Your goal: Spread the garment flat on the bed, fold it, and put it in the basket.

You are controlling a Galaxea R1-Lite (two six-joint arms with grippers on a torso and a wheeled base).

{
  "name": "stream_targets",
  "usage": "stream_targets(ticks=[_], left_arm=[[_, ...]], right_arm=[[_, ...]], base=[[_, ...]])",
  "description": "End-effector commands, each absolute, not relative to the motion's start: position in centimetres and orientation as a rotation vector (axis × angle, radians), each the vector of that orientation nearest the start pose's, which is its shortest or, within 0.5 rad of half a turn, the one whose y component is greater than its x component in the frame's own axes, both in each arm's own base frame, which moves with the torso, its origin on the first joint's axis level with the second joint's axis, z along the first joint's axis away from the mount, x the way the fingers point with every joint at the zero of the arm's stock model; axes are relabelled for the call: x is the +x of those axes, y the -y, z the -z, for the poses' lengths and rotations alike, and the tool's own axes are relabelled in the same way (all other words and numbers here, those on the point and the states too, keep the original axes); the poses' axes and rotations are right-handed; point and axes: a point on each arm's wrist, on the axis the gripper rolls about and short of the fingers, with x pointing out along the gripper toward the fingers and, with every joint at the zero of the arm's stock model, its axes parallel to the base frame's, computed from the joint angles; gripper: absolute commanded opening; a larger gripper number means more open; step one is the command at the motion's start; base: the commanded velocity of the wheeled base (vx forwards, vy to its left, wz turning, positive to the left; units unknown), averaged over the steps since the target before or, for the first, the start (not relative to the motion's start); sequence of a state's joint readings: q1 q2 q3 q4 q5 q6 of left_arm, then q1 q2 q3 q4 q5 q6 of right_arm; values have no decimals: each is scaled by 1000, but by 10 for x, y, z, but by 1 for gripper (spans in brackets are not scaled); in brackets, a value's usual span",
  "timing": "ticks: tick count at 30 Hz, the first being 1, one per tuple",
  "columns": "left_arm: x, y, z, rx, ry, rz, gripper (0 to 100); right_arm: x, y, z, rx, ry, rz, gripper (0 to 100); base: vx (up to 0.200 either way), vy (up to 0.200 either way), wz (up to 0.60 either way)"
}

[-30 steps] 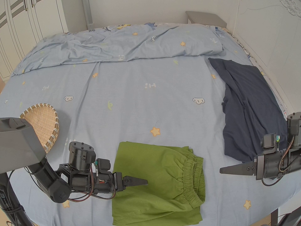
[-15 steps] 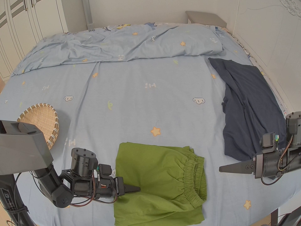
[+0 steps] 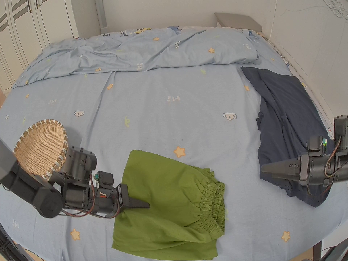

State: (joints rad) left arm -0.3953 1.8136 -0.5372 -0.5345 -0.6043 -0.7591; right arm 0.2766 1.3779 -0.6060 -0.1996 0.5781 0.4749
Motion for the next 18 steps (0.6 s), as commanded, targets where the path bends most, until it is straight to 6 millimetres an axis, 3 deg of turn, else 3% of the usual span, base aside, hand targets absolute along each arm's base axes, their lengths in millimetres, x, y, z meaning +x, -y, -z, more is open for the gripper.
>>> stream_targets(ticks=[1, 7, 18], left_arm=[[255, 91, -199, -669, -932, 634, 0], [249, 86, -200, -577, -1019, 682, 0], [253, 72, -203, -598, -993, 637, 0]], right_arm=[[211, -52, -213, 539, -670, -624, 100], [210, -52, -211, 542, -683, -619, 100], [208, -54, -213, 538, -677, -630, 100]], base=[[0, 0, 0], [0, 0, 0], [0, 0, 0]])
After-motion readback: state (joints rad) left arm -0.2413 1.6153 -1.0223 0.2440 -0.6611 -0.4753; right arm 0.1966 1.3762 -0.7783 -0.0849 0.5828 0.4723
